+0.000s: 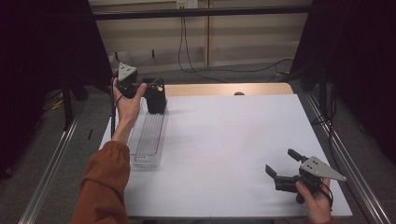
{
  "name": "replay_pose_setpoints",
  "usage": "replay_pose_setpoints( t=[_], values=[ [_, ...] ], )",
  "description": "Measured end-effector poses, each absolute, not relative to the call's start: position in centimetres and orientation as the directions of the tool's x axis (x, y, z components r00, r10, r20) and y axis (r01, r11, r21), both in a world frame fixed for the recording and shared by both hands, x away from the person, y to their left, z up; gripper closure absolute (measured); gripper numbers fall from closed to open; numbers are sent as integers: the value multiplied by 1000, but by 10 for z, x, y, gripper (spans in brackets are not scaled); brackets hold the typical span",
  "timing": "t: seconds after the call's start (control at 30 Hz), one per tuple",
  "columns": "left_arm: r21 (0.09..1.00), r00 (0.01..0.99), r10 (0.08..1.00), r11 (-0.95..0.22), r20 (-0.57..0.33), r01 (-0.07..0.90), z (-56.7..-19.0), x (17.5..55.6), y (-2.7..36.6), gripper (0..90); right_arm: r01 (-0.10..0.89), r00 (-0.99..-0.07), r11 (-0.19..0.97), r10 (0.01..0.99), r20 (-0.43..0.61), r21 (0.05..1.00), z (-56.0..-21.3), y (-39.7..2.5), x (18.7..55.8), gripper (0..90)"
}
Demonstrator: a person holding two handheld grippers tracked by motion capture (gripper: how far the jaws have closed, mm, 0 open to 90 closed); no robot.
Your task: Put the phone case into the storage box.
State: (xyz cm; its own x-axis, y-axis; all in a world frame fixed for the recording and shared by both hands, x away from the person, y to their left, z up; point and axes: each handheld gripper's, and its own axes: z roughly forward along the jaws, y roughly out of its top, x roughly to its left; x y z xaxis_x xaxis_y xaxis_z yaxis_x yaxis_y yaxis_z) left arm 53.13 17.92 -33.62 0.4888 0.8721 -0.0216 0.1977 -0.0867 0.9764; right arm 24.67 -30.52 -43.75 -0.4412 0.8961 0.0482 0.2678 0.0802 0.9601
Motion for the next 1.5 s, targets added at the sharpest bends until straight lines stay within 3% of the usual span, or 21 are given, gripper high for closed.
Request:
replay_pose_setpoints(
  t=[1.5],
  values=[
    [977, 576, 817, -100, -28, 190, -342, 451, 185, 34, 240, -415, 73, 909, 34, 968, -434, -306, 244, 0]
  ],
)
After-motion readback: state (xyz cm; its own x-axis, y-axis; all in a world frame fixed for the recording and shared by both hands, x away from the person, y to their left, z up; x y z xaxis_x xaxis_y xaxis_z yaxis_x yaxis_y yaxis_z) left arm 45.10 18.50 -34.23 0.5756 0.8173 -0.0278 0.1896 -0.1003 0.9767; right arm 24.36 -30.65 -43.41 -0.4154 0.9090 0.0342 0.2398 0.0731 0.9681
